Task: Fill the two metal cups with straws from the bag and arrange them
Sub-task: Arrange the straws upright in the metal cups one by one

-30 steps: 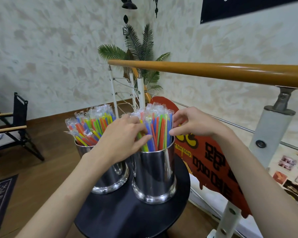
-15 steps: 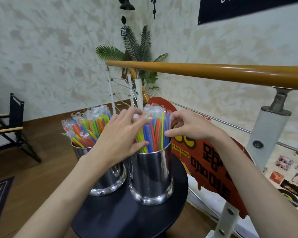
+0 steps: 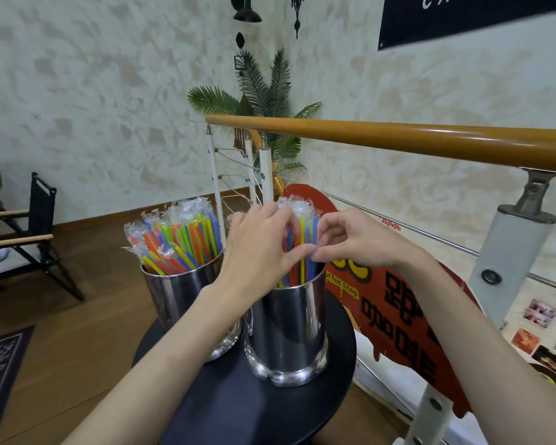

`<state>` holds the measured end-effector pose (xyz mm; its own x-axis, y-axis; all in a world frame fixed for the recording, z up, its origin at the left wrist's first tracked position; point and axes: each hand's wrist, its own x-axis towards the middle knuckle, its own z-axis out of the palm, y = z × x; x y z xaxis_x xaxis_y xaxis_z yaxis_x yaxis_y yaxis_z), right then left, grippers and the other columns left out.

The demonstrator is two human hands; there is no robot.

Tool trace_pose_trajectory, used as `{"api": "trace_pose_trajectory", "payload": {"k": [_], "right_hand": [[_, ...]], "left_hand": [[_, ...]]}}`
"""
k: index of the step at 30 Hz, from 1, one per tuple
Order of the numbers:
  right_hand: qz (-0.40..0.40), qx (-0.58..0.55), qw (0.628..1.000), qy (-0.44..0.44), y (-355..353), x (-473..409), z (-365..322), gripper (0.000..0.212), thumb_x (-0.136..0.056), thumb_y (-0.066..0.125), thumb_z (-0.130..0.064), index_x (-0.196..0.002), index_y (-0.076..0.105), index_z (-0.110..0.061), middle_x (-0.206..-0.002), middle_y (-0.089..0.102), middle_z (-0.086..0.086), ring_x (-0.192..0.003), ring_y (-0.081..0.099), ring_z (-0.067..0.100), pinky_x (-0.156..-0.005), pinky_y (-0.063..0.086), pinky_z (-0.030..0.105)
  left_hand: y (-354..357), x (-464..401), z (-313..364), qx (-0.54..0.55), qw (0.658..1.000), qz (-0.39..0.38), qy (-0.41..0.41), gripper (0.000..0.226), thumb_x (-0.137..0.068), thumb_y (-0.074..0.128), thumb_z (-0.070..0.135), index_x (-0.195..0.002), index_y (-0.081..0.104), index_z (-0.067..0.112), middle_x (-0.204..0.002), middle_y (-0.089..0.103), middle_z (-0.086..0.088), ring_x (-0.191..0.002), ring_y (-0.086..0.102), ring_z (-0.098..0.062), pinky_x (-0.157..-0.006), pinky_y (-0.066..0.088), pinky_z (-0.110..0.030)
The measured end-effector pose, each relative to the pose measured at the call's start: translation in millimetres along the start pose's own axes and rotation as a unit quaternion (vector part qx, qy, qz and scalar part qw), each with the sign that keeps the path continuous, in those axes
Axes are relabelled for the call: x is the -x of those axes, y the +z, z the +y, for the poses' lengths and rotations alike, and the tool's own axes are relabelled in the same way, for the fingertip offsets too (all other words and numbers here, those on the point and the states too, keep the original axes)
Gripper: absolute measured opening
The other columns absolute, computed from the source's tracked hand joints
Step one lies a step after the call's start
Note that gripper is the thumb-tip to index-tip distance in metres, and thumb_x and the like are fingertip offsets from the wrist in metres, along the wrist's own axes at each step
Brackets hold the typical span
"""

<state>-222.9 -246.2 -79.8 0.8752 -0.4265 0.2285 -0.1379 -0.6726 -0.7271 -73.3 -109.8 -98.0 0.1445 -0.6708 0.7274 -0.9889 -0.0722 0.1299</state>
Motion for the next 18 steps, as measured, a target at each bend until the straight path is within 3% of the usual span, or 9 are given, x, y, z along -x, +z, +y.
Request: {"api": "trace_pose_trajectory", "payload": {"k": [3, 7, 11, 18], "right_hand": [[0.001, -0.013, 1.000, -0.010, 3.4, -1.2, -0.4, 0.024, -0.078, 0.087, -0.010, -0.082, 0.065, -0.016, -0.079, 0.073, 0.004, -0.072, 0.068, 0.009, -0.068, 0.052, 0.020], [0.027, 0.008, 0.999, -0.028, 11.2, -5.3, -1.5, 0.029, -0.072, 0.093, -0.023, -0.080, 0.065, -0.016, -0.073, 0.072, -0.001, -0.071, 0.069, 0.011, -0.068, 0.055, 0.030], [0.041, 0.012, 0.999, -0.031, 21.3, -8.9, -2.5, 0.029, -0.071, 0.093, -0.027, -0.078, 0.066, -0.018, -0.071, 0.072, -0.001, -0.070, 0.069, 0.012, -0.073, 0.056, 0.041], [0.044, 0.014, 0.999, -0.018, 20.8, -7.4, -3.4, 0.030, -0.076, 0.089, -0.025, -0.090, 0.065, -0.015, -0.078, 0.076, 0.005, -0.078, 0.074, 0.025, -0.082, 0.059, 0.052]], "left_hand": [[-0.8, -1.7, -4.1, 0.081, 0.997, -0.009, -0.016, 0.031, -0.091, 0.049, 0.059, -0.083, 0.061, 0.032, -0.077, 0.053, 0.013, -0.078, 0.051, -0.005, -0.078, 0.034, -0.034], [-6.0, -0.5, -11.0, 0.134, 0.991, -0.010, -0.027, 0.027, -0.093, 0.055, 0.052, -0.084, 0.068, 0.030, -0.077, 0.064, 0.014, -0.068, 0.053, 0.003, -0.079, 0.049, -0.044], [-9.4, -0.1, -15.4, 0.155, 0.986, -0.032, -0.044, 0.014, -0.089, 0.072, 0.040, -0.088, 0.071, 0.026, -0.075, 0.066, 0.015, -0.066, 0.052, 0.011, -0.071, 0.043, -0.032], [-19.4, -1.6, -21.8, 0.178, 0.978, -0.075, -0.078, 0.013, -0.089, 0.073, 0.037, -0.082, 0.063, 0.033, -0.077, 0.066, 0.015, -0.058, 0.051, 0.004, -0.060, 0.034, -0.021]]}}
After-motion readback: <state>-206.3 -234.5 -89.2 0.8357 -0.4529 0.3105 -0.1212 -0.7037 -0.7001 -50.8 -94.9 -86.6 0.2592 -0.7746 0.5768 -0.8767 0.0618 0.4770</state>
